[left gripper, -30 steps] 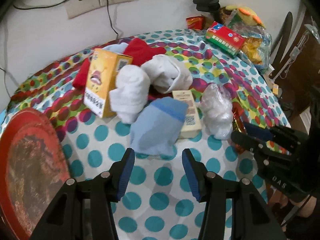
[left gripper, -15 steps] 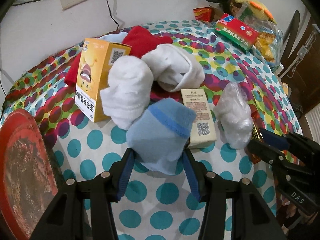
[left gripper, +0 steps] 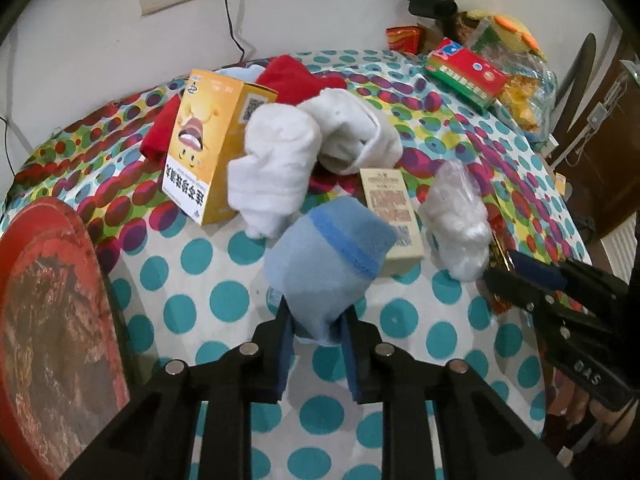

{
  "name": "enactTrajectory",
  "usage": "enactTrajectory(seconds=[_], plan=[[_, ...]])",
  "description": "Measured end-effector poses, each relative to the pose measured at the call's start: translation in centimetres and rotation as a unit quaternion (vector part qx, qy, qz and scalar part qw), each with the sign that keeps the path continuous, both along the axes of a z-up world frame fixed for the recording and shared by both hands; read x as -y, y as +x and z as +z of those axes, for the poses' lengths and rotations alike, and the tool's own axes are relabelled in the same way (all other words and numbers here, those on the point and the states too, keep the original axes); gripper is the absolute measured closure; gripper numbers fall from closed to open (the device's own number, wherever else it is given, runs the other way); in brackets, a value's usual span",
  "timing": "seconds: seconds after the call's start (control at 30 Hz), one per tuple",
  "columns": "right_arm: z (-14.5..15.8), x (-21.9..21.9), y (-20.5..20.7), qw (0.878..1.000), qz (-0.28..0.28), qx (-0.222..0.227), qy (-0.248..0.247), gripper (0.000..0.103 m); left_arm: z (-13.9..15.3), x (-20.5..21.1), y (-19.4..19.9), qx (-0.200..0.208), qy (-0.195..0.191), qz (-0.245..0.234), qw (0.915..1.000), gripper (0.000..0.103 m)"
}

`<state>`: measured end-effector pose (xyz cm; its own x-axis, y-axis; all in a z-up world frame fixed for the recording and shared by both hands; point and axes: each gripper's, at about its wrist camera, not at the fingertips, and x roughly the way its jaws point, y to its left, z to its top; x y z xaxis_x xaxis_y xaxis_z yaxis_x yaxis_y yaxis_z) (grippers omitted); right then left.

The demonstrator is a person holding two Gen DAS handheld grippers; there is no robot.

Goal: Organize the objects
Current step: 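Reach the left gripper to the light-blue sock and grasp it, then carry the blue sock to the red tray and release it while the right gripper grasps the candy bar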

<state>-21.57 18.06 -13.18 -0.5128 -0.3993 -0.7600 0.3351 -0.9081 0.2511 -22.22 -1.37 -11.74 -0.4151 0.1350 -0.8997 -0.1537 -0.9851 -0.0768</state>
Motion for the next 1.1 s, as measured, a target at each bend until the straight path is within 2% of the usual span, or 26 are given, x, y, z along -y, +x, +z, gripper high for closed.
enactTrajectory(seconds=[0.33,0.47,0.6,0.83,1.1], plan=[[1.1,0.0,1.5,1.000,-0.011,0.001,0.006,0.081,1.6,1.1,2.8,-0.003,-0.007,0.003,1.0000,0.081],[1.6,0.2,2.3,1.000,-0.013,0.000,0.012,0.086,2.6,2.3,4.2,-0.012,-0.014,0.015,0.9997,0.081],[1.6,0.6,2.7,1.000,-0.011,0.003,0.025,0.086,3.6,4.2,5.5,-0.018,-0.018,0.032,0.9992,0.081],[1.1,1.0,2.4,1.000,-0.007,0.023,0.019,0.083,5.5,9.6,7.6,-0.031,-0.037,0.084,0.9953,0.081],[1.1,2.2,2.4,0.999,-0.001,0.026,0.030,0.083,5.9,17.4,8.7,-0.016,-0.064,0.155,0.9857,0.081]])
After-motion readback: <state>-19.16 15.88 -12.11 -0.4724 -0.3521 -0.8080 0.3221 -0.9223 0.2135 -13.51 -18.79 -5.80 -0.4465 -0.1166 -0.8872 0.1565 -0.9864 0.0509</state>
